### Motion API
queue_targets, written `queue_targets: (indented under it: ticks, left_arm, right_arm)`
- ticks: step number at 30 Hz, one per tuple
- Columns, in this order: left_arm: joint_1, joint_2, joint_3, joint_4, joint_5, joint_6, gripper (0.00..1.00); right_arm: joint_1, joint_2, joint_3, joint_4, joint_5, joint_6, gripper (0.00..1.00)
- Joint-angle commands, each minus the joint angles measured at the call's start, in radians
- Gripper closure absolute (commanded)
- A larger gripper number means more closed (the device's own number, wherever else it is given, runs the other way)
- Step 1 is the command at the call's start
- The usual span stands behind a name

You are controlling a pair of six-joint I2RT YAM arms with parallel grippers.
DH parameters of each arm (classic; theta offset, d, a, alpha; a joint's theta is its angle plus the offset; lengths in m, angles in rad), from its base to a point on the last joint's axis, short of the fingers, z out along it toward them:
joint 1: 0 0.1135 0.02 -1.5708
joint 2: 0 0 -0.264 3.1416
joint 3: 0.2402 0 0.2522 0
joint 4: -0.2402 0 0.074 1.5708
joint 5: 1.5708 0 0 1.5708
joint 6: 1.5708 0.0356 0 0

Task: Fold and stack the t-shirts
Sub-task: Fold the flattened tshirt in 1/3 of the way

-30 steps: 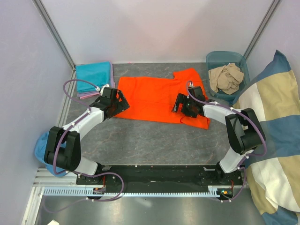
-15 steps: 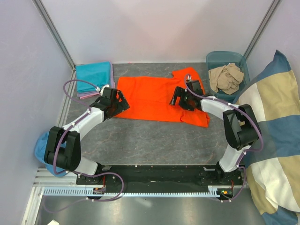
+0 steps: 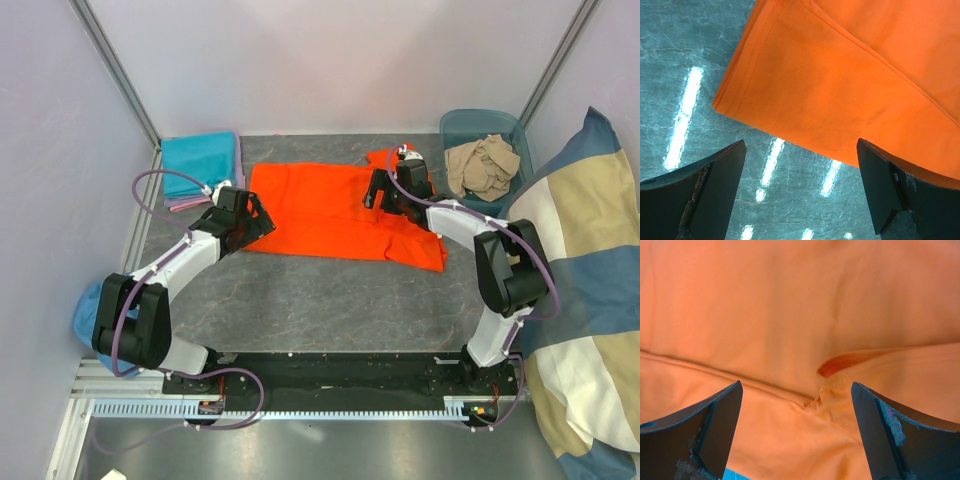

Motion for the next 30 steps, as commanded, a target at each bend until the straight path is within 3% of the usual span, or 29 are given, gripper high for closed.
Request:
queue_targets:
  ticks: [1,7,12,30]
  left_arm:
    - [-0.001,-0.032,0.0,0.005,-0.056,0.038,0.0]
    - [0.006,-0.008,0.001,-0.006,-0.082,0.037,0.0]
    - [0.014,0.01,0.011,-0.012,-0.095,0.035,0.0]
    - [0.034,0.159,0.182,-0.052,-0.162,0.09,0.04]
  right_arm:
    - [0.004,-0.149,-0.057,0.02,0.043,-0.043,0.02]
    - [0.002,-0.25,-0.134,-0.161,0.199,-0.026,0.02]
    - [0.0,-0.24,-0.152,-0.244,0.353,-0.023,0.02]
    - [-0.004,-0.045,-0.151,-0.248,0.304,-0.034,0.02]
